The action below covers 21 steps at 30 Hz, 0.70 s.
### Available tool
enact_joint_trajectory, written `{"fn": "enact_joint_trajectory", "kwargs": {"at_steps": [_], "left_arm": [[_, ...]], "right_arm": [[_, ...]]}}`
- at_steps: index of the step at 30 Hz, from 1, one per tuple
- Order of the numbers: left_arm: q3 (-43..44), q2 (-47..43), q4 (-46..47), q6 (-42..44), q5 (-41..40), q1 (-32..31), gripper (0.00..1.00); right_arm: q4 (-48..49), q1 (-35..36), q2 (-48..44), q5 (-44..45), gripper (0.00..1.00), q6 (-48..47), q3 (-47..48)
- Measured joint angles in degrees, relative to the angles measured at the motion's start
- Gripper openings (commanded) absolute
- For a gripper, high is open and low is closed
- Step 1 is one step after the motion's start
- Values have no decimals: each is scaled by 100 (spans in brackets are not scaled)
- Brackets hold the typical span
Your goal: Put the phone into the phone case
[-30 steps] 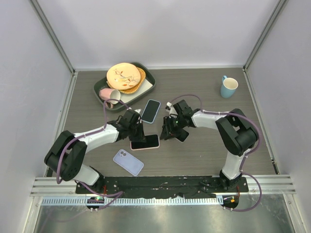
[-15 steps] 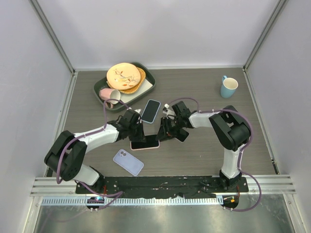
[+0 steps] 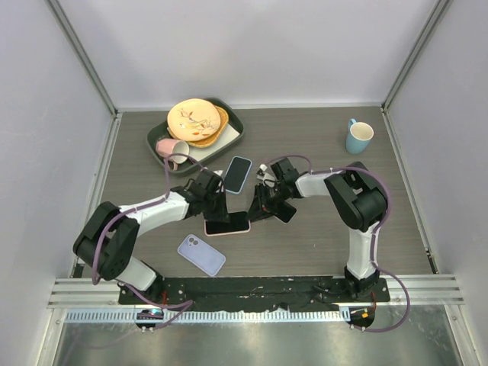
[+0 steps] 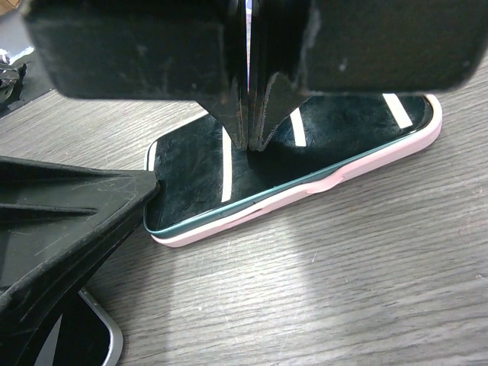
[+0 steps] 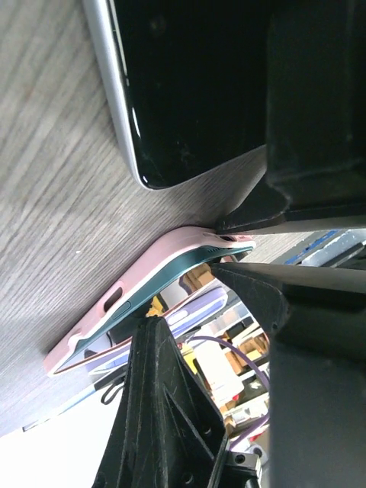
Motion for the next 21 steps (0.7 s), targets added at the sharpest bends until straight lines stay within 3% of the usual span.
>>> {"fn": "enact_joint_trajectory", "kwargs": {"at_steps": [10, 21], "left_arm": [[483, 446, -87, 76, 48, -118, 0], [1027, 1043, -59, 94, 44, -573, 0]], "right_arm": [[-658, 44, 136, 133, 4, -162, 369], [-1941, 717, 4, 1919, 1, -599, 1054]]}}
